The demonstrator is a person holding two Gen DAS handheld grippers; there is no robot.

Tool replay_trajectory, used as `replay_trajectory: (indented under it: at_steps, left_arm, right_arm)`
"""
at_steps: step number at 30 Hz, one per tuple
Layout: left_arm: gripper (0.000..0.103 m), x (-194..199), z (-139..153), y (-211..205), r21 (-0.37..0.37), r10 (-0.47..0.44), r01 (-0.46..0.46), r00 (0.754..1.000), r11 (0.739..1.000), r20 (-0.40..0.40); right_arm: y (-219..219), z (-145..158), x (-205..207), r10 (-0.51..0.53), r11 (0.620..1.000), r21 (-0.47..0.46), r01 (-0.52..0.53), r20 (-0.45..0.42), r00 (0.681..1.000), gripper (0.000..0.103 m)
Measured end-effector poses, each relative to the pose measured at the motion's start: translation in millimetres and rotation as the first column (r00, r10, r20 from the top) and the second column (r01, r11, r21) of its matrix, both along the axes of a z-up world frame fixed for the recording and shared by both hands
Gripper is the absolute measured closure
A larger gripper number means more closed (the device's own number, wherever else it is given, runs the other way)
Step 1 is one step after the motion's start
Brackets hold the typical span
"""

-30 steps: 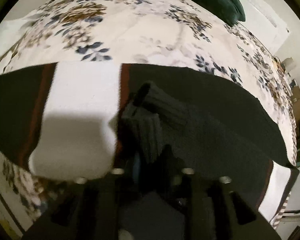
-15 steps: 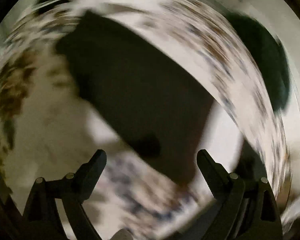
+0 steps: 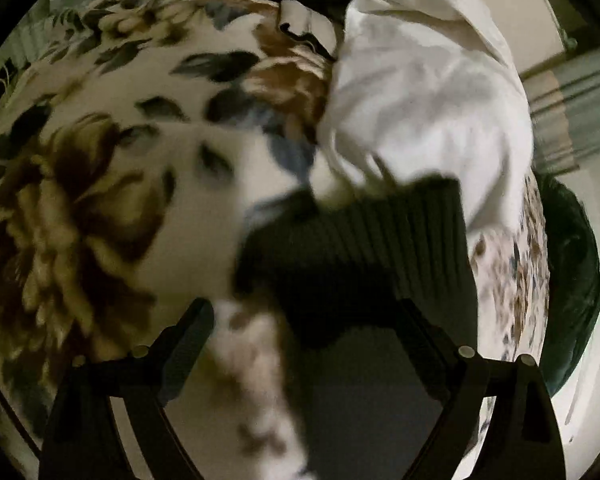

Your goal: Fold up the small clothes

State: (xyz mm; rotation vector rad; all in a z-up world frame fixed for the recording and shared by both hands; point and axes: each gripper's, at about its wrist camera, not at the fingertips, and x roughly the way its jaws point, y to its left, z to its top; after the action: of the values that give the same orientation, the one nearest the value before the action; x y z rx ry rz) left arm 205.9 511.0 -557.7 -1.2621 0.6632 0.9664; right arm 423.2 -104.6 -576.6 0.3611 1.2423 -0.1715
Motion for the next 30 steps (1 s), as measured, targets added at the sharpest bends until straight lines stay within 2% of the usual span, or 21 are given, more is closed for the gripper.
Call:
replay_trajectory:
  at_steps: [2,3,4,5,7,12,16,19,22,25,27,28,29,30]
  left_arm:
    - [0.017,2,2,3,0.037,0.009,-0.009,1.000,0.999,0.001]
    - [0.040,2,5,3,0.058,0.011,-0.011,1.000,0.998,-0.003]
    - [0.083,1,9,3,0.083,0.008,-0.007,1.000,0.997,-0.010]
    - [0.096,2,12,3,0.103,-0.012,0.012,1.000,0.995,-0.005]
    - [0.096,4,19,1,0.131,-0.028,0.028,1.000,0.991,0.001]
    - [0.097,4,67,-16,0.264,-0.096,0.083,0.995,0.961,0.035]
    - [0.097,17,125,-51,0.390,-0.206,0.170,0.977,0.905,0.054]
    - [0.097,38,170,-90,0.463,-0.327,0.258,0.942,0.848,0.076]
    - [0.097,72,210,-142,0.528,-0.472,0.363,0.878,0.768,0.083]
    - [0.097,105,241,-206,0.587,-0.617,0.471,0.785,0.658,0.062]
    - [0.097,132,256,-264,0.610,-0.718,0.549,0.694,0.571,0.046]
    - [0.097,138,258,-281,0.607,-0.745,0.573,0.665,0.551,0.048]
    - [0.097,148,260,-306,0.597,-0.781,0.607,0.622,0.524,0.054]
    - [0.097,160,260,-338,0.588,-0.819,0.647,0.571,0.485,0.048]
  right_arm:
    - [1,-4,3,-0.009,1.000,-0.012,0.009,-0.005,1.000,0.024]
    - [1,-5,4,-0.011,1.000,-0.020,0.011,-0.005,1.000,0.024]
    - [1,-6,4,-0.011,1.000,-0.023,0.011,-0.004,1.000,0.024]
    - [1,-7,5,-0.010,1.000,-0.027,0.010,-0.003,1.000,0.024]
    - [1,-7,6,-0.008,0.999,-0.039,0.008,-0.001,1.000,0.024]
    - [-7,-1,1,-0.013,1.000,-0.023,0.014,0.022,1.000,0.024]
    - [-21,13,-8,-0.014,1.000,-0.003,0.015,0.047,0.999,0.024]
    - [-37,25,-19,-0.015,1.000,0.011,0.014,0.062,0.998,0.024]
    - [-58,37,-33,-0.015,1.000,0.015,0.014,0.085,0.996,0.024]
    - [-81,45,-46,-0.020,1.000,0.008,0.020,0.097,0.995,0.024]
    - [-100,47,-53,-0.037,0.999,0.006,0.037,0.099,0.994,0.024]
    - [-112,47,-57,-0.052,0.999,0.011,0.052,0.098,0.994,0.024]
    - [-125,47,-61,-0.069,0.998,0.016,0.068,0.097,0.993,0.024]
    - [-137,47,-64,-0.086,0.996,0.019,0.085,0.096,0.992,0.024]
